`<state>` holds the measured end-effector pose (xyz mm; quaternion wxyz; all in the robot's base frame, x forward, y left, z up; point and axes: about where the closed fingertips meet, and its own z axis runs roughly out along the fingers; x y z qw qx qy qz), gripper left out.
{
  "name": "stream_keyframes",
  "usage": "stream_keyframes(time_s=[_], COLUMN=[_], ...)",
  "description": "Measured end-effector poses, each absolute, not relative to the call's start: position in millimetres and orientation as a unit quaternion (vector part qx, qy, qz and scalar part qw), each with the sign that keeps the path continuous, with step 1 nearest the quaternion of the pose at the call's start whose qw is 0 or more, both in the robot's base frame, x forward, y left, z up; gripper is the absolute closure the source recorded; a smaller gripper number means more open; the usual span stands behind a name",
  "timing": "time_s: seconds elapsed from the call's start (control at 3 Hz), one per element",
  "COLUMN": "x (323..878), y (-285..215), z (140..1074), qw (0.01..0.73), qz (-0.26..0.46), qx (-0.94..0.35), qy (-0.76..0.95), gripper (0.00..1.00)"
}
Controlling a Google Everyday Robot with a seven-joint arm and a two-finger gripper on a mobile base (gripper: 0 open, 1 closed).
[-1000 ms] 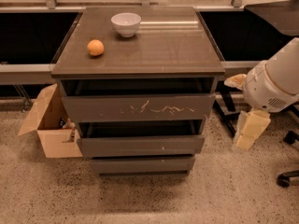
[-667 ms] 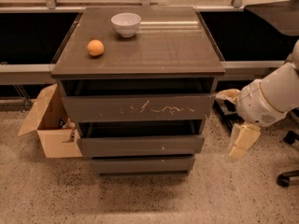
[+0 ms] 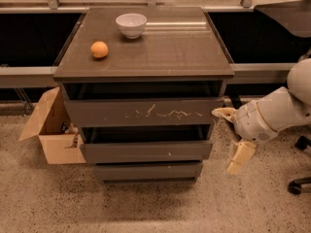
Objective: Open bottom drawer
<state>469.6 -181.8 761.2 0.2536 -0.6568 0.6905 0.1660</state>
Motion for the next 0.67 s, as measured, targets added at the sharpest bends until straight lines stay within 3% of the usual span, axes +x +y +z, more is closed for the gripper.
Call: stream_keyframes(time_s=[0.67], x=[469.6], y=[-179.4], z=[668.6], qw=[0.226], qz=[0.185], qx=[-0.671], qy=[0.681], gripper=[0.0])
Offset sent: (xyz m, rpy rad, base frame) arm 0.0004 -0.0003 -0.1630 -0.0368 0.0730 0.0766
